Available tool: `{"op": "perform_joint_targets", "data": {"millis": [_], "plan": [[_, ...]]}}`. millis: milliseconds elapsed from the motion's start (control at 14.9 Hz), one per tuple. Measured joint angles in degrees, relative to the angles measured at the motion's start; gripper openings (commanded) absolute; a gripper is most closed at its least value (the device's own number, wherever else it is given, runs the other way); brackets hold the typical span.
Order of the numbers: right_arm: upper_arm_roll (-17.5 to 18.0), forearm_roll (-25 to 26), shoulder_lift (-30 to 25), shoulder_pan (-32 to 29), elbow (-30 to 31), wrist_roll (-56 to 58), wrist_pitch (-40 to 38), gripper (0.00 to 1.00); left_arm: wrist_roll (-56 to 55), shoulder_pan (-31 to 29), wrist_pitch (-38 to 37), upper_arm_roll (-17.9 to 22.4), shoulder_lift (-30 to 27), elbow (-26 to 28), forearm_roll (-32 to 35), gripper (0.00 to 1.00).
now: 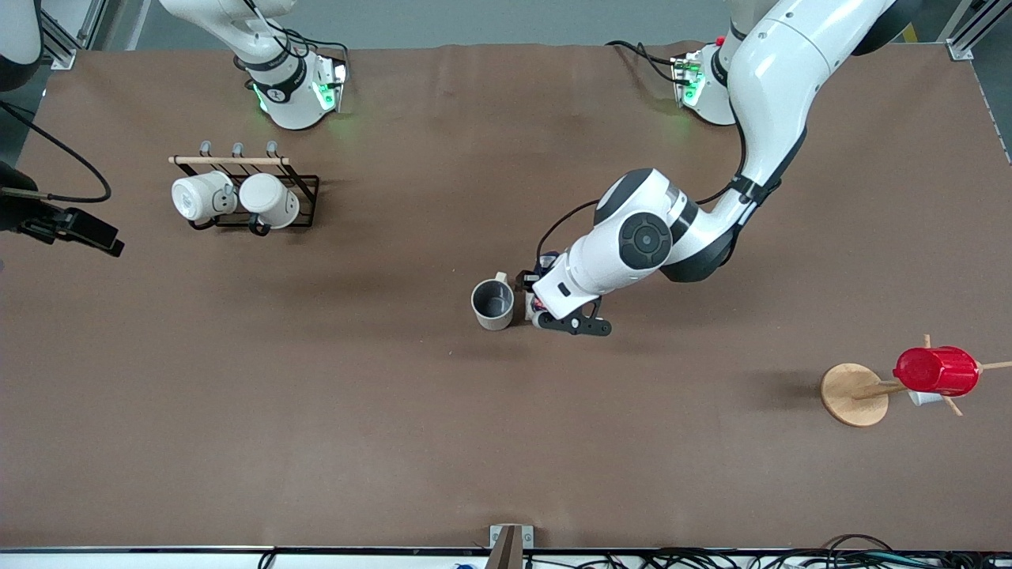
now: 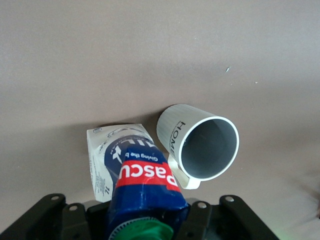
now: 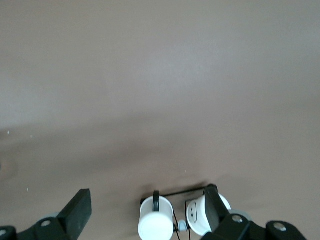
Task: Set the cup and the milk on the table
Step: 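Withdraw the right gripper while the left gripper lowers the carton beside the mug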
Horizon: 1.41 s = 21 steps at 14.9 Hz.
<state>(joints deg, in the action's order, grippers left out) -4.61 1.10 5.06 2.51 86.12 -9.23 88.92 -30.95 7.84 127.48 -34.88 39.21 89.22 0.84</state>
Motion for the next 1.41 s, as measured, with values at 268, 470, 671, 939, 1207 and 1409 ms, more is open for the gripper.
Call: {"op": "perform_joint_targets", "data": {"millis": [268,470,671,939,1207,1409], "plan": [[0.44,-0.16,-0.53,0.84,-0.01,0.31,-0.52,1.00,0.00,0.06,0.68,-0.01,0.67,-0.40,0.00,0.03],[0.73,-0.16,-1.26,1.61,-0.20,2.47,-0.60,1.00,0.00,0.47,0.79,-0.04,1.66,-1.78,0.00,0.03],[0.65,-0.15,-1.55,1.61,-0.34,3.39,-0.50,1.00,0.00,0.93,0.79,-0.04,2.78,-2.95,0.00,0.09],[-0.15,-0.15,-1.51,1.14,-2.59,12.26,-0.29,1.00,-0.05,1.09,0.79,-0.04,3.26,-3.22,0.00,0.41],[-0.59,-0.20,-1.44,0.40,-3.51,15.33,-0.49,1.00,-0.06,1.10,0.80,-0.05,3.25,-3.75,0.01,0.76],[-0.59,-0.27,-1.31,0.09,-3.51,15.28,-0.54,1.00,-0.08,1.06,0.80,-0.04,3.14,-4.25,0.03,1.00]]}}
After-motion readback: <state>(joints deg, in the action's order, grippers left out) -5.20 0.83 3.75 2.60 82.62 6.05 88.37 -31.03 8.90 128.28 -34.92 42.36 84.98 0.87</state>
